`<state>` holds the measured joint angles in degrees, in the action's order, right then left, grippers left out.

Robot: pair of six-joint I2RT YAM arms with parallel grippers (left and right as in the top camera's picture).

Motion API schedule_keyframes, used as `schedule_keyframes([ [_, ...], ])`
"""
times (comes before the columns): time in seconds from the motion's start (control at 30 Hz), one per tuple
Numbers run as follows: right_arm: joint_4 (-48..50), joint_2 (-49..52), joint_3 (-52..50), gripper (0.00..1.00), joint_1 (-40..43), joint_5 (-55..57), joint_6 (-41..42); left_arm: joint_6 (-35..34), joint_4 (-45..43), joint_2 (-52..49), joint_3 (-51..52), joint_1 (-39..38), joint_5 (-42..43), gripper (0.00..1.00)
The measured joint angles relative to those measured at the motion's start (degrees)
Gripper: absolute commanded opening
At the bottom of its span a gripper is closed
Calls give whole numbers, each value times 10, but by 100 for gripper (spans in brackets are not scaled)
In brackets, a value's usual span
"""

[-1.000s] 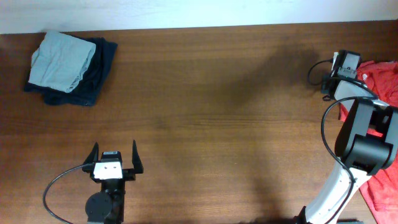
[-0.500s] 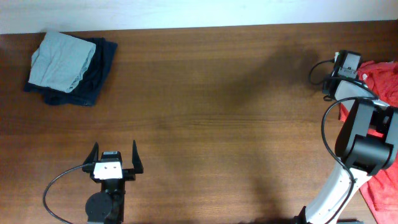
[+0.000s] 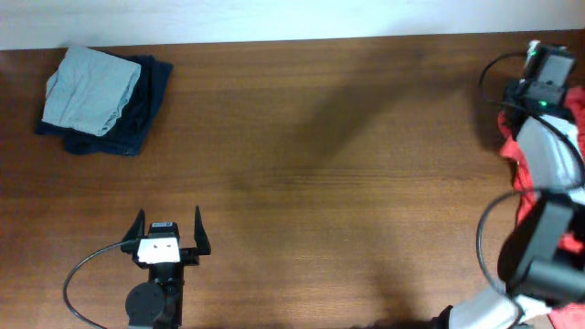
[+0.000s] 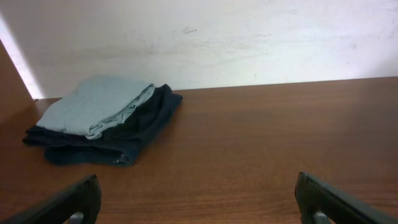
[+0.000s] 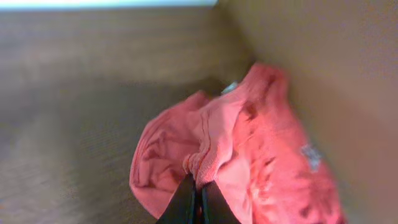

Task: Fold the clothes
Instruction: 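Lower the right gripper onto the shirt and pinch a fold, then drag the gripped shirt leftward to the table center with the right gripper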

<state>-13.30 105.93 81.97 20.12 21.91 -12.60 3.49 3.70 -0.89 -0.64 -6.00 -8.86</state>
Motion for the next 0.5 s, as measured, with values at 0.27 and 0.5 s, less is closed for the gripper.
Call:
schedule_keyframes([
  [0.27,-45,-118,2,4,-2,1,5,0,0,0,0,0,1,99],
  [0.5,-77,-222,2,4,-54,-1,6,0,0,0,0,0,1,99],
])
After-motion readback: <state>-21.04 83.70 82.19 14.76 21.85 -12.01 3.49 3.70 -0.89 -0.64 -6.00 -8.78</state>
